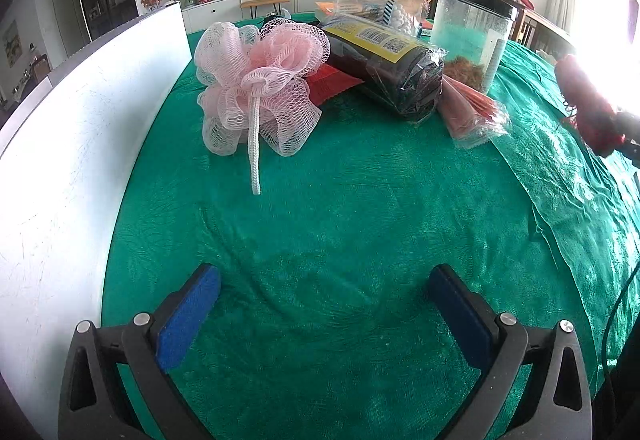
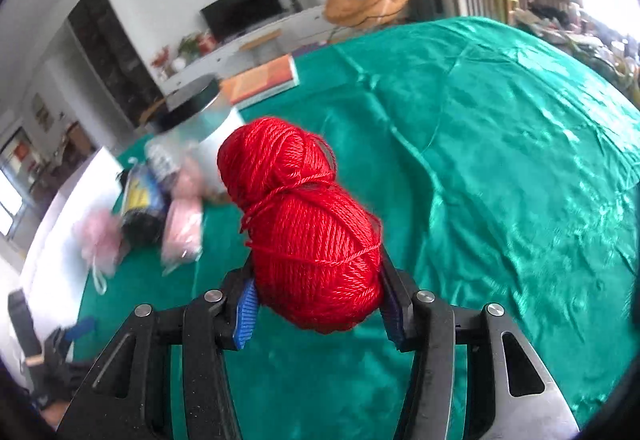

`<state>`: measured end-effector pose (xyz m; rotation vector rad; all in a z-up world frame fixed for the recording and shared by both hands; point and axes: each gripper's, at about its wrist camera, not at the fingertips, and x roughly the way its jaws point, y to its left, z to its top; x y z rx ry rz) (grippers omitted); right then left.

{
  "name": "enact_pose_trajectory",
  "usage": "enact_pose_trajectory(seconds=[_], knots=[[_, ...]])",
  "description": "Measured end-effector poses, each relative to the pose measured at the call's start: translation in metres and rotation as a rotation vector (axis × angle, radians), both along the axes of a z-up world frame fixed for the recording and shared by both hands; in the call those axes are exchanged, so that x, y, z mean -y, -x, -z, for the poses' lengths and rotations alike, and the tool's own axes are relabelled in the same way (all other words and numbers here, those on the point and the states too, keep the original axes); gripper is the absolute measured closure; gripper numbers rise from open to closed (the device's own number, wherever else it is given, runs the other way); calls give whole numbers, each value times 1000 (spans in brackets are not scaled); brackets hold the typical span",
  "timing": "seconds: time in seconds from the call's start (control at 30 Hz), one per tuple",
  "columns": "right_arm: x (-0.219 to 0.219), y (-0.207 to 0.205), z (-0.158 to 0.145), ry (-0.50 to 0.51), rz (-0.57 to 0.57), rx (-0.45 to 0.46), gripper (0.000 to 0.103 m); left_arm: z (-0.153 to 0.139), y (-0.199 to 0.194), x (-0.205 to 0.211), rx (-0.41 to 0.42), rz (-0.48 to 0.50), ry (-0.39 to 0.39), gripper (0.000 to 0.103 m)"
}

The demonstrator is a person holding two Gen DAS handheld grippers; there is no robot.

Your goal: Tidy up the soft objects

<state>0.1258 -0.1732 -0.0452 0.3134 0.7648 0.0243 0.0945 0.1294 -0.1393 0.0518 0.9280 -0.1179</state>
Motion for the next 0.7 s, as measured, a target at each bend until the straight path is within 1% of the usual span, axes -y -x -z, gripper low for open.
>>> enact_pose_trajectory(seconds=[0.07, 0.13, 0.2, 0.23, 0.33, 0.4, 0.5, 0.7], knots=[[3, -18, 4, -2, 13, -18, 37, 0, 0, 0, 0, 0, 0, 0], [3, -22, 8, -8, 13, -45, 32, 0, 0, 0, 0, 0, 1, 0], [4, -5, 9, 2, 14, -32, 30, -1, 0, 1, 1, 0, 1, 0], [5, 9, 8, 19, 26, -19, 26, -1, -1, 2, 1, 0, 1, 0], [9, 44, 11, 65, 55, 6, 24, -1, -1, 1, 1, 1, 2, 0], [11, 48, 16, 81, 49, -16, 23, -1, -1, 1, 1, 1, 2, 0], [4, 45, 25, 139, 19, -64, 23, -1, -1, 1, 1, 1, 2, 0], [0, 47, 36, 198, -2, -91, 23, -1, -1, 2, 1, 1, 2, 0]])
